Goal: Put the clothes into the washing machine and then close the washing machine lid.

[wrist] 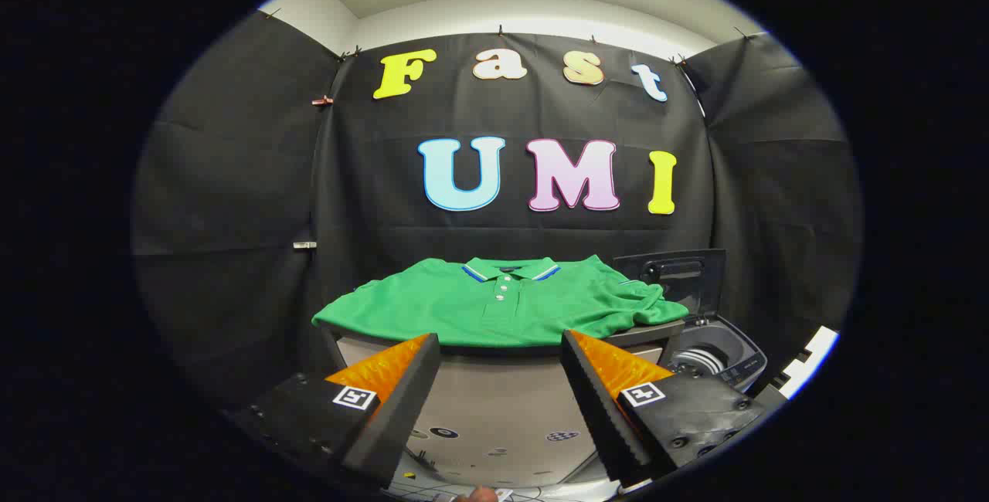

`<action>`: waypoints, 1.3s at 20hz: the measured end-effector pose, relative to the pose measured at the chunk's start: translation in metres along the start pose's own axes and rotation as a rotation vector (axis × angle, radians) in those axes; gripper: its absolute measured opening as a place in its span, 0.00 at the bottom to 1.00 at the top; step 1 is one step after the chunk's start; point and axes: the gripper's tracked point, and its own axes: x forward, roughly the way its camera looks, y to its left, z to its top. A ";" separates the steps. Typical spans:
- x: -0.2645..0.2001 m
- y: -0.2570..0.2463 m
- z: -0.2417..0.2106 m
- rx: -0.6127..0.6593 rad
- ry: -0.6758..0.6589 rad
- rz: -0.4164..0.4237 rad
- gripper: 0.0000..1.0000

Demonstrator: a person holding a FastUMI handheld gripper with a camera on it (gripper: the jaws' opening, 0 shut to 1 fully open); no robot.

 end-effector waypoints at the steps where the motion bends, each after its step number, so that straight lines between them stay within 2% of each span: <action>1: -0.001 -0.001 0.000 0.001 0.001 -0.002 0.99; 26: 0.001 0.005 0.012 0.006 0.010 -0.005 0.99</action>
